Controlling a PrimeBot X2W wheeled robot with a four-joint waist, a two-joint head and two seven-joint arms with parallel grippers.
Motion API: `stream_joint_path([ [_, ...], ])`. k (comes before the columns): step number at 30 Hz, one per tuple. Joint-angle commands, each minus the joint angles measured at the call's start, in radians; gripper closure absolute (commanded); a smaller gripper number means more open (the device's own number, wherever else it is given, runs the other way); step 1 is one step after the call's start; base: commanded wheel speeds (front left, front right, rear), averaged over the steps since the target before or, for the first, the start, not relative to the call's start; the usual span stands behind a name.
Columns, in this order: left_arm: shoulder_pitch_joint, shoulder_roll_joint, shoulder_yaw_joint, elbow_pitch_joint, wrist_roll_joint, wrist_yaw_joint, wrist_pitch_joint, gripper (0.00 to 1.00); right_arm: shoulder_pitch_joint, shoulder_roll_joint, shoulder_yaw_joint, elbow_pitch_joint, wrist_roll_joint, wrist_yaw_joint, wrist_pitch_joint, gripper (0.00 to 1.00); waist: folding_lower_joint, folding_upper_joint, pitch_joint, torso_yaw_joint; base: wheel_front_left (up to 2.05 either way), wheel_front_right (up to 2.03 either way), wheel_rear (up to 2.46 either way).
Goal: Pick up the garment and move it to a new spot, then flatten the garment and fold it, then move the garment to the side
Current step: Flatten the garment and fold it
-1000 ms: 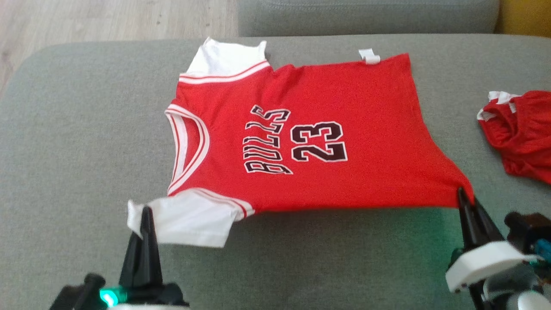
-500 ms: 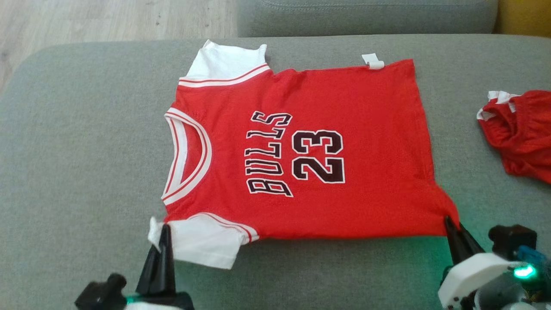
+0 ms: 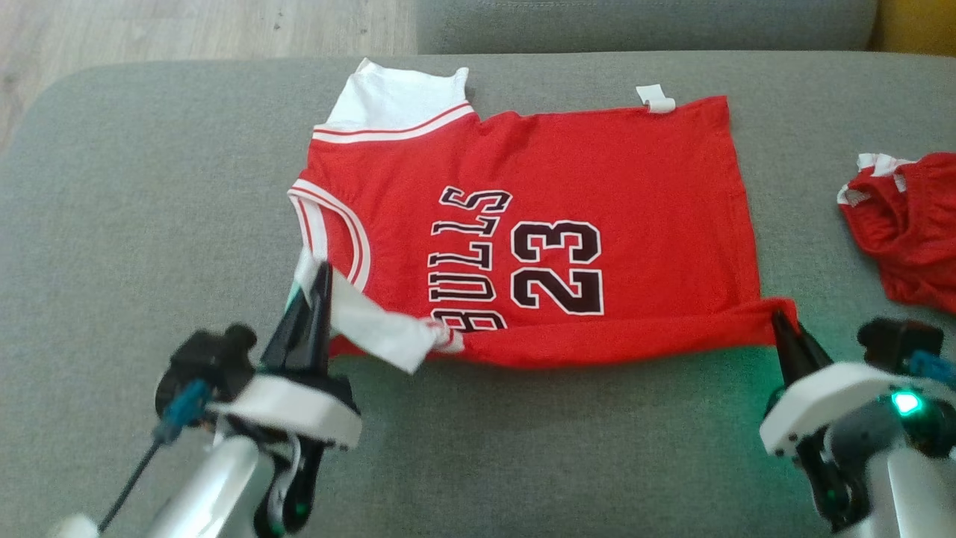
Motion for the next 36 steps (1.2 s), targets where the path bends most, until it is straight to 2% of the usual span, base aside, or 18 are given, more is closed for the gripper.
stream_joint_path([
  [1,-0.092,0.002,0.036,0.019,0.009,-0.013,0.005,1.00,-0.075,-0.007,0.019,-0.006,0.007,-0.001,-0.009,1.00,-0.0001,0.0000,0.004,-0.004,0.00,0.00,0.00],
  [8,-0.220,-0.031,0.047,0.156,-0.007,-0.049,0.004,1.00,-0.199,-0.007,0.017,0.097,-0.011,-0.001,-0.007,1.00,-0.0001,0.0000,0.028,-0.020,0.00,0.00,0.00],
  [21,-0.379,-0.072,0.071,0.379,0.006,-0.077,-0.087,1.00,-0.401,-0.007,0.035,0.327,-0.040,-0.001,-0.067,1.00,-0.0001,0.0000,0.086,-0.035,0.00,0.00,0.00],
  [23,-0.395,-0.078,0.078,0.395,0.011,-0.074,-0.102,1.00,-0.424,-0.007,0.041,0.352,-0.035,-0.001,-0.089,0.40,-0.0001,0.0000,0.091,-0.033,0.00,0.00,0.00],
  [24,-0.401,-0.080,0.082,0.404,0.015,-0.071,-0.109,1.00,-0.436,-0.007,0.048,0.362,-0.032,-0.001,-0.105,0.00,-0.0001,0.0000,0.092,-0.033,0.00,0.00,0.00],
  [25,-0.406,-0.083,0.084,0.411,0.020,-0.070,-0.114,0.85,-0.447,-0.007,0.059,0.370,-0.027,-0.001,-0.121,0.00,-0.0001,0.0000,0.093,-0.032,0.00,0.00,0.00],
  [26,-0.412,-0.088,0.087,0.422,0.026,-0.072,-0.123,0.00,-0.465,-0.007,0.072,0.381,-0.014,-0.001,-0.160,0.00,-0.0001,0.0000,0.094,-0.032,0.00,0.00,0.00],
  [31,-0.406,-0.101,0.106,0.405,0.034,-0.088,-0.135,0.00,-0.475,-0.007,0.078,0.385,-0.042,-0.001,-0.234,0.00,-0.0001,0.0000,0.086,-0.027,0.00,0.00,0.00],
  [36,-0.346,-0.105,0.134,0.320,0.055,-0.099,-0.138,0.00,-0.424,-0.007,0.060,0.325,-0.081,-0.001,-0.272,0.00,-0.0001,0.0000,0.063,-0.023,0.00,0.00,0.00],
])
